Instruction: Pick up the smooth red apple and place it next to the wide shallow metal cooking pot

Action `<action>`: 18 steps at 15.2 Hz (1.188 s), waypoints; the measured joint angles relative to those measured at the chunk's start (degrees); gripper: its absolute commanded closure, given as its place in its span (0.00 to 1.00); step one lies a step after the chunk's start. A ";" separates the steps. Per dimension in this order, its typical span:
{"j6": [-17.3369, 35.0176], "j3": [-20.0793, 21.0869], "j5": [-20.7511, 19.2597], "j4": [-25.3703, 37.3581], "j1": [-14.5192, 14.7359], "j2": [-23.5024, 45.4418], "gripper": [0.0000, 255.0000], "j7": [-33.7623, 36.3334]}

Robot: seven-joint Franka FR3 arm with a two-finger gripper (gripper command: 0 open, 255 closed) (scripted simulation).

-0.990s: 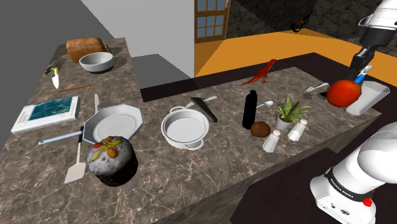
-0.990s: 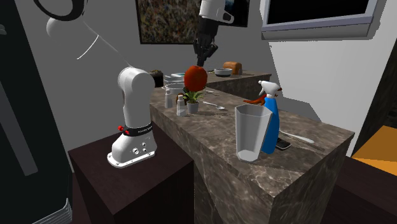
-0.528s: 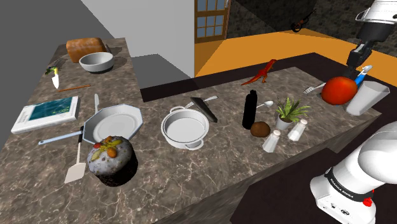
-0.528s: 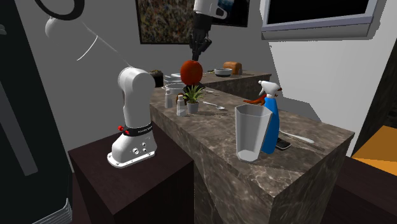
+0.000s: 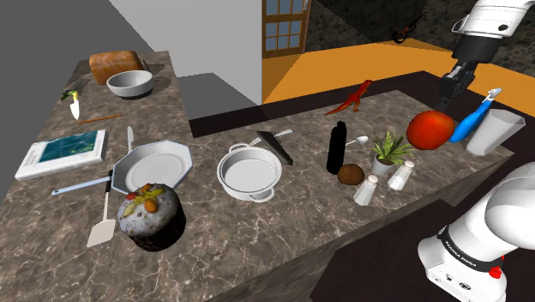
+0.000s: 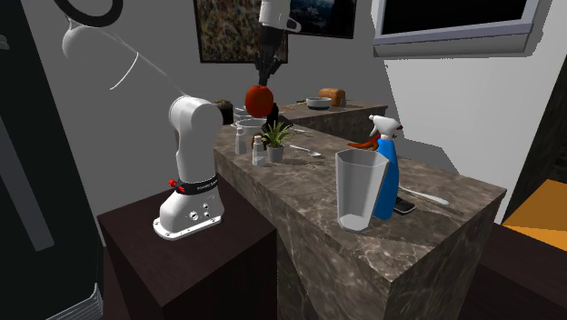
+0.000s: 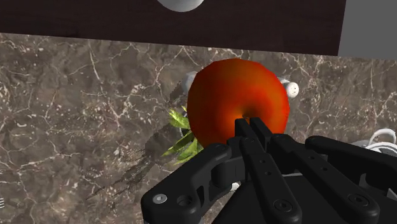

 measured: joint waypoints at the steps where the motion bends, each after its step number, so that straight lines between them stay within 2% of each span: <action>1: -0.17 0.98 0.88 0.32 0.34 0.06 1.00 1.03; 8: 3.36 10.43 8.97 -0.65 3.71 1.27 1.00 10.52; 18: 9.95 22.54 17.54 5.31 7.78 10.77 1.00 22.50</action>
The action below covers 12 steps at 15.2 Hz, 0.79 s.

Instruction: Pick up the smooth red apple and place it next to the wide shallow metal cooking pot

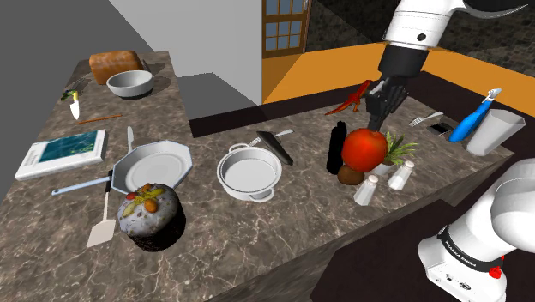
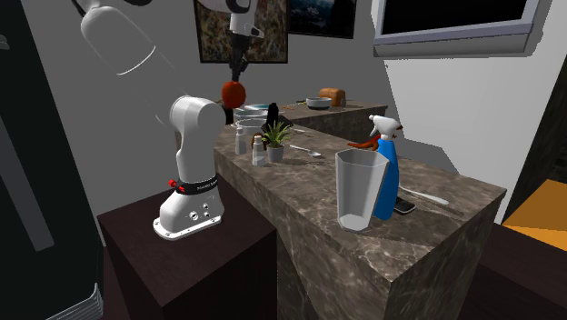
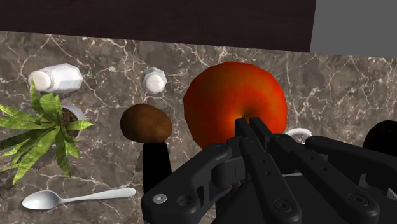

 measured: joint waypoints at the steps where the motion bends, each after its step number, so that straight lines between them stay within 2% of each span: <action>1: 0.45 1.38 0.71 1.18 0.40 1.16 1.00 1.48; 6: 3.63 7.29 2.63 6.84 1.57 8.03 1.00 7.70; 12: 7.60 14.46 1.98 15.98 2.31 18.79 1.00 15.70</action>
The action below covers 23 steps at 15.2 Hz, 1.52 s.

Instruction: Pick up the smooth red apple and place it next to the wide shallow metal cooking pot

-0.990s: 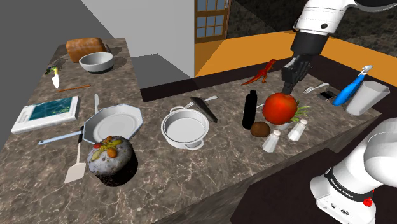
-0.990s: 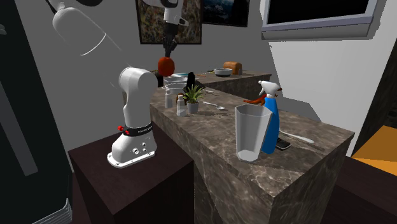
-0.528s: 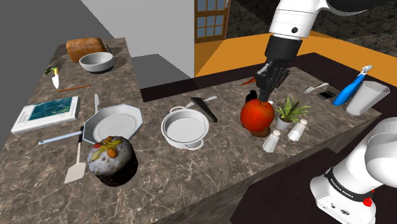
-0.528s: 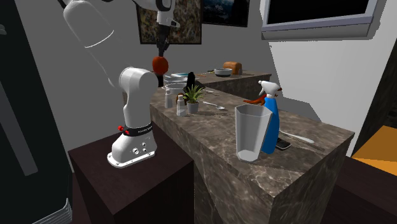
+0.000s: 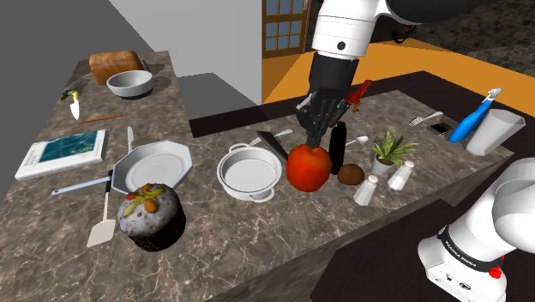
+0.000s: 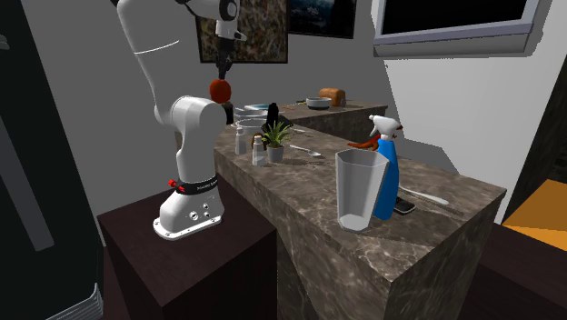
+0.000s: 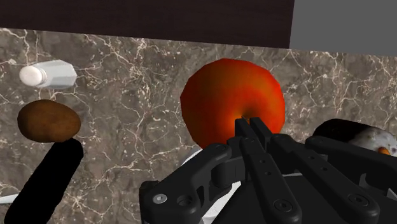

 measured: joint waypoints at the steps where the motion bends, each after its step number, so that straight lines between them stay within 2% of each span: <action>1: 0.37 0.88 -0.34 1.24 0.12 1.37 1.00 1.13; 6: 2.53 6.76 -4.57 11.15 1.37 12.15 1.00 9.37; 9: 3.76 8.22 -6.41 13.50 2.09 15.64 1.00 11.80; 23: 13.99 8.86 -6.31 4.27 2.56 16.84 1.00 10.43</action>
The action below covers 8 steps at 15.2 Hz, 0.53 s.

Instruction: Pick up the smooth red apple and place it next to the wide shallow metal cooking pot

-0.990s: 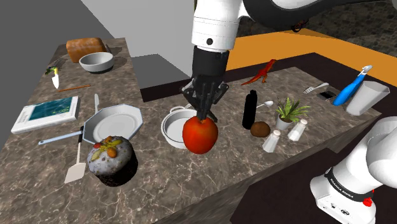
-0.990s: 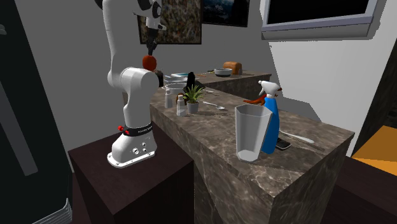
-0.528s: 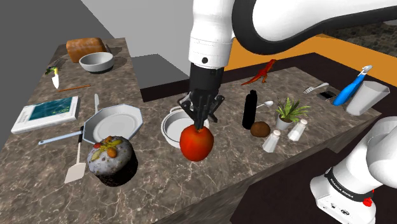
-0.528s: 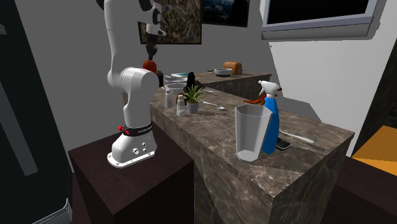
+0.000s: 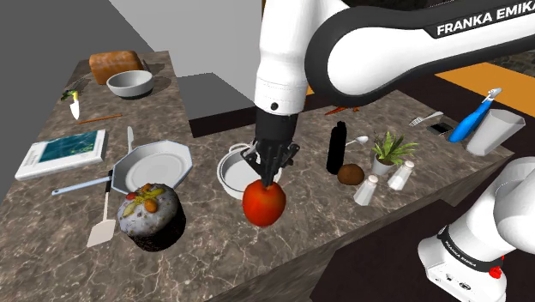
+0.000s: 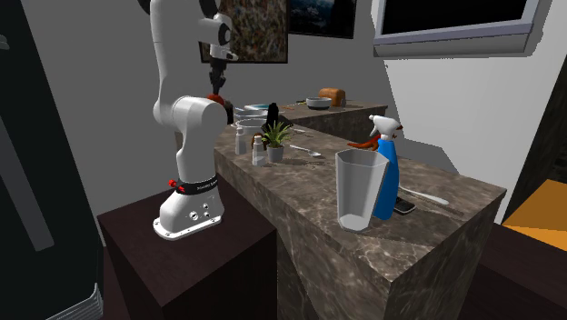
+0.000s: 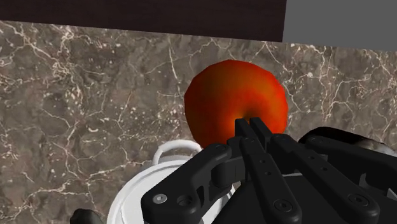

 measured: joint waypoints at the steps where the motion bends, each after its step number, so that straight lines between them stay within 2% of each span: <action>1: 0.77 0.08 0.07 -0.76 0.07 0.00 1.00 -0.04; 8: 6.24 0.44 -0.36 -4.73 0.34 1.73 1.00 -0.51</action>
